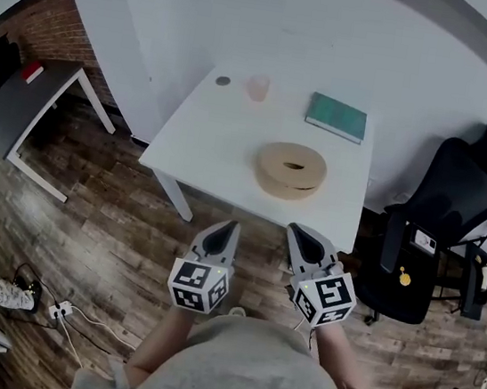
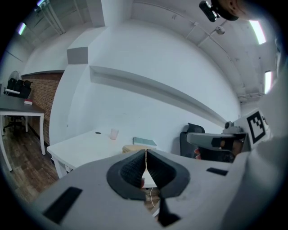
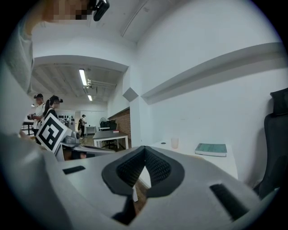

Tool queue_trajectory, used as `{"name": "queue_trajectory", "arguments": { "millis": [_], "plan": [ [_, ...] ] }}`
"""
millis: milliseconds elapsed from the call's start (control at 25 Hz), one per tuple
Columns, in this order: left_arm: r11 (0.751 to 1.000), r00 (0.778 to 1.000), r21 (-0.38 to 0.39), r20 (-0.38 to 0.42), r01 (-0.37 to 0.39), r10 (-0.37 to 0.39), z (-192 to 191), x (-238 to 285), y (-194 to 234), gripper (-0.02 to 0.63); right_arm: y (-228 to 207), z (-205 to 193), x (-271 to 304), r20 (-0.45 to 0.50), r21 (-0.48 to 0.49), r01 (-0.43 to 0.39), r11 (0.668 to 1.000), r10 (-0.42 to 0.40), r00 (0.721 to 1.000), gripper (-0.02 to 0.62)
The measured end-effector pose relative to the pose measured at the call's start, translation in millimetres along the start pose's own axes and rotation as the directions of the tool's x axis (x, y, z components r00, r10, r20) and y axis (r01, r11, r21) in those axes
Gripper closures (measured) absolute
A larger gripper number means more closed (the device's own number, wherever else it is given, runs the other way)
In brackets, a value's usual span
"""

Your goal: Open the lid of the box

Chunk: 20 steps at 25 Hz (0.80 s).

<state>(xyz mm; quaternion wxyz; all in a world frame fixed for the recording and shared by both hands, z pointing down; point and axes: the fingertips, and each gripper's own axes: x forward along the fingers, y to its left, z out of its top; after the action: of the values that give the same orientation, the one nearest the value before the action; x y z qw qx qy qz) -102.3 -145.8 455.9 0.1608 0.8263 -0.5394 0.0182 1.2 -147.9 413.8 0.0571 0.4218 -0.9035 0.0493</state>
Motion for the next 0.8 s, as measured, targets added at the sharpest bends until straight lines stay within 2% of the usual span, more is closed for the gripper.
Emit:
{"name": "queue_trajectory", "arguments": {
  "millis": [440,800],
  "plan": [
    [1.000,0.998,-0.014,-0.058,-0.003,0.002,-16.5,33.9,29.5,0.598,-20.4,-15.4,40.3,-0.079,-0.090,0.017,0.996,-0.024,0.997,0.594],
    [0.999,0.995,-0.034,-0.103,0.005,-0.009,-28.9,78.7,60.1,0.597,-44.7,-26.9,90.8,-0.149,-0.153,-0.006,0.988,-0.017,0.989,0.594]
  ]
}}
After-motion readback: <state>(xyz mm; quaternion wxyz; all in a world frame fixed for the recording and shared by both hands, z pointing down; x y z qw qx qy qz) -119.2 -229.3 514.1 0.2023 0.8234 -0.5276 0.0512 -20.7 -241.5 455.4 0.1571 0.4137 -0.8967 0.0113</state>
